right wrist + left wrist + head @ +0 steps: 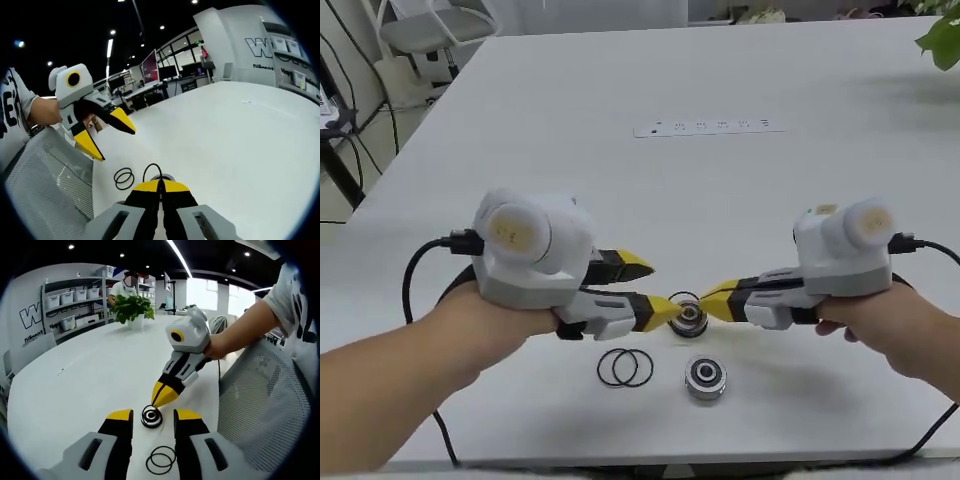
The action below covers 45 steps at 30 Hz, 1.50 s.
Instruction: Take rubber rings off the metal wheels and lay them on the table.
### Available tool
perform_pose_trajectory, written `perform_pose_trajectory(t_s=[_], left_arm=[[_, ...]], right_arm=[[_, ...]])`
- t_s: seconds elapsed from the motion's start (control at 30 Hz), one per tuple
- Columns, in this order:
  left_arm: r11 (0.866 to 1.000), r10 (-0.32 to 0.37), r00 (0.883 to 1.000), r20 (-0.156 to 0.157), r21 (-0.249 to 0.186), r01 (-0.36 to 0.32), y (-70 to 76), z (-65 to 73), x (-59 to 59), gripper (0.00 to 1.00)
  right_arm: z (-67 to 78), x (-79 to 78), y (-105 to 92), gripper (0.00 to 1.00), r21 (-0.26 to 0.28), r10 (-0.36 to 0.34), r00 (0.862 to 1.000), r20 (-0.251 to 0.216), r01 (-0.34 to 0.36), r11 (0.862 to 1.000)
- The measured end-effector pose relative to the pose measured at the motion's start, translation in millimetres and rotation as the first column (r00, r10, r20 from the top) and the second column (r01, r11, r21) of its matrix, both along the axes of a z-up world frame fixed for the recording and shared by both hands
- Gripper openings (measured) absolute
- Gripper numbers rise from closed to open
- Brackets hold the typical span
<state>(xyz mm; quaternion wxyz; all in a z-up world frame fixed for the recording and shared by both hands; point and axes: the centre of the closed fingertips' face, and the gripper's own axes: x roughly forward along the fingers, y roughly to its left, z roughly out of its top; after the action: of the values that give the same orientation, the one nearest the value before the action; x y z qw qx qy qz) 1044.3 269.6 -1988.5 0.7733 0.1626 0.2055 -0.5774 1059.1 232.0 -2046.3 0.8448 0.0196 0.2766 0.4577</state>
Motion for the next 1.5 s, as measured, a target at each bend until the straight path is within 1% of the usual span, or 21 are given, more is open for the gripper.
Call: perform_pose_trajectory(t_s=[0.1,0.17,0.33,0.47,0.57,0.73,0.83,1.0,1.2,1.5], left_arm=[[1.0,0.006,1.0,-0.003,-0.023,-0.006,2.6,8.0,-6.3,0.3],[1.0,0.007,1.0,-0.001,-0.028,-0.007,4.9,10.2,-8.0,0.31],[0.999,0.008,1.0,0.018,-0.036,-0.007,11.1,15.9,-12.0,0.33],[0.999,0.011,0.999,0.031,-0.051,-0.009,16.8,23.2,-16.2,0.36],[0.999,0.014,0.999,0.046,-0.053,-0.011,23.1,27.5,-19.2,0.37],[0.997,0.023,0.998,0.054,-0.068,-0.02,31.7,33.8,-23.5,0.39],[0.997,0.035,0.998,0.056,-0.075,-0.03,36.9,36.8,-23.4,0.4],[0.993,0.064,0.996,0.056,-0.099,-0.058,47.1,43.3,-23.8,0.42],[0.992,0.08,0.994,0.071,-0.101,-0.072,56.1,45.1,-26.3,0.42],[0.989,0.104,0.992,0.073,-0.117,-0.095,69.6,47.0,-31.1,0.43]], right_arm=[[3.9,-1.9,1.0,0.0,0.009,0.002,1.0,0.004,-0.002,1.0],[6.8,-2.7,2.1,0.0,0.015,0.002,1.0,0.006,-0.002,1.0],[11.4,-4.0,4.1,0.0,0.023,-0.003,1.0,0.005,0.003,1.0],[15.7,-6.6,7.2,0.0,0.03,0.003,1.0,0.006,-0.004,1.0],[20.7,-7.7,9.4,0.0,0.04,0.003,1.0,0.014,-0.004,0.999],[24.2,-8.4,12.1,0.0,0.055,0.0,1.0,0.01,-0.001,0.999],[27.1,-9.8,14.3,0.0,0.055,-0.002,1.0,0.016,0.001,0.998],[30.9,-10.8,18.2,0.0,0.078,-0.007,1.0,-0.004,0.008,0.997],[30.8,-16.0,26.8,0.0,0.078,0.005,1.0,-0.021,-0.004,0.997],[29.1,-22.8,39.0,0.0,0.083,0.022,0.998,-0.058,-0.017,0.996]])
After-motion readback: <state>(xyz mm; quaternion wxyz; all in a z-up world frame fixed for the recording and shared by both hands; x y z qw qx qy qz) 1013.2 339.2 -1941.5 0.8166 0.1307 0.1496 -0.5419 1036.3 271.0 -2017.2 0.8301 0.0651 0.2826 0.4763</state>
